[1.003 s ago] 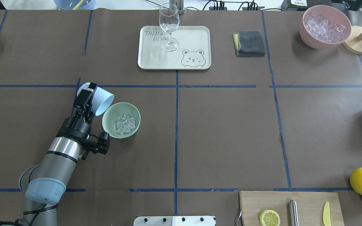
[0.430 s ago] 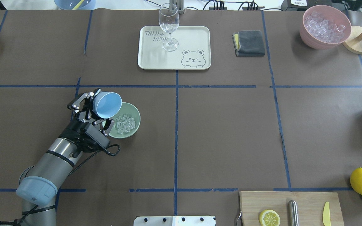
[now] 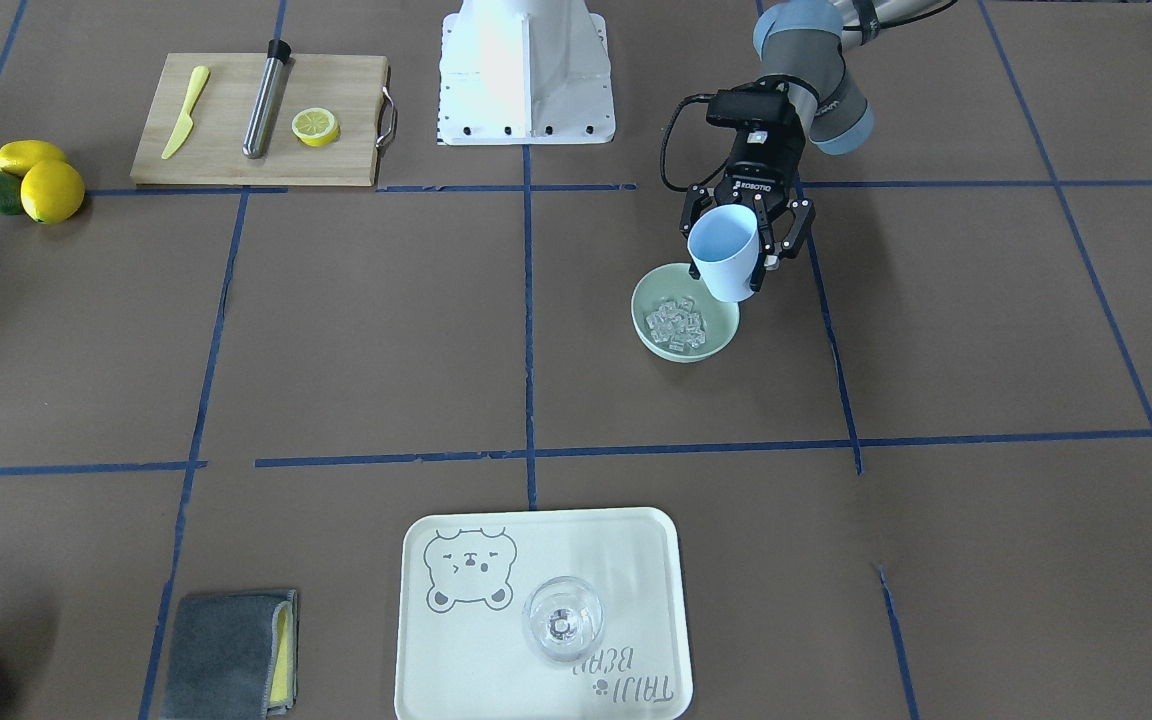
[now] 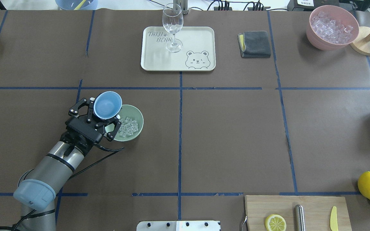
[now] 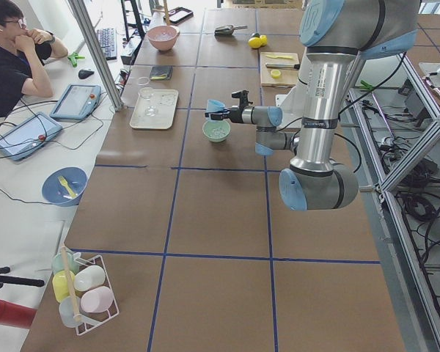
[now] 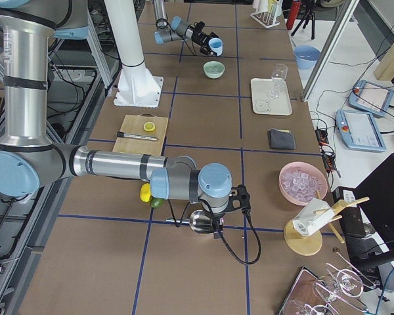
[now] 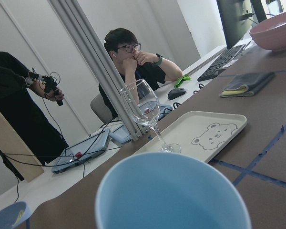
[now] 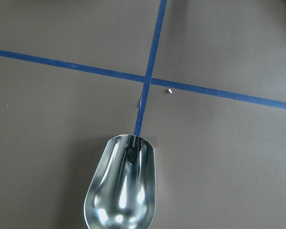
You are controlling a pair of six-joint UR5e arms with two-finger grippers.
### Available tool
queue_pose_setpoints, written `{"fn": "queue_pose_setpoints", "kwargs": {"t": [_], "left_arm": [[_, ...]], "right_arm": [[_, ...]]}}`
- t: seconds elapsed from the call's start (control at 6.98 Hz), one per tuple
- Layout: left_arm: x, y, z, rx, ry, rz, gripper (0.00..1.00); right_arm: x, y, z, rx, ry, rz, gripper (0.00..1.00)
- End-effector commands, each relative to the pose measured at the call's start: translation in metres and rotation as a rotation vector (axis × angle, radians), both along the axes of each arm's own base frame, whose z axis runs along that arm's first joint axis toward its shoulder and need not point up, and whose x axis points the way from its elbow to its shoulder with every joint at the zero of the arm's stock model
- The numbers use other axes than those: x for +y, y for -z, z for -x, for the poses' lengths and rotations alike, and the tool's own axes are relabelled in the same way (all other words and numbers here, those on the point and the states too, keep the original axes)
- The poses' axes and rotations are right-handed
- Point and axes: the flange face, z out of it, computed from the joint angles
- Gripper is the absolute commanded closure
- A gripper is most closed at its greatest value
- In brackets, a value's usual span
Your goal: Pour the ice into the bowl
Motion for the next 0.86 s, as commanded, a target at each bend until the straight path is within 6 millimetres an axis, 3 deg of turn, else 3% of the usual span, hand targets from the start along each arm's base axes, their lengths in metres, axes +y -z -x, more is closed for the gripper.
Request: {"fn": "queue_pose_setpoints", "kwargs": {"t": [0.0, 0.29, 0.43, 0.57, 0.72], "left_arm": [[-0.005, -0.045, 0.025, 0.174, 0.019, 0.16, 1.0], [-0.024, -0.103, 0.077, 0.182, 0.105, 0.245, 1.0], [-0.024, -0.133, 0.1, 0.205, 0.136, 0.298, 1.0], [-0.019, -0.162, 0.12, 0.234, 0.161, 0.353, 1.0], [-0.019, -0.182, 0.125, 0.291, 0.181, 0.404, 1.0]], "right_arm": [[-0.001, 0.002, 0.0, 0.0, 0.0, -0.005, 0.0], [-0.001, 0.002, -0.001, 0.0, -0.003, -0.004, 0.0], [-0.001, 0.002, -0.001, 0.002, -0.003, -0.004, 0.0], [-0.001, 0.002, -0.001, 0.002, -0.003, -0.004, 0.0], [-0.001, 0.003, -0.001, 0.0, -0.003, -0.005, 0.0]]}}
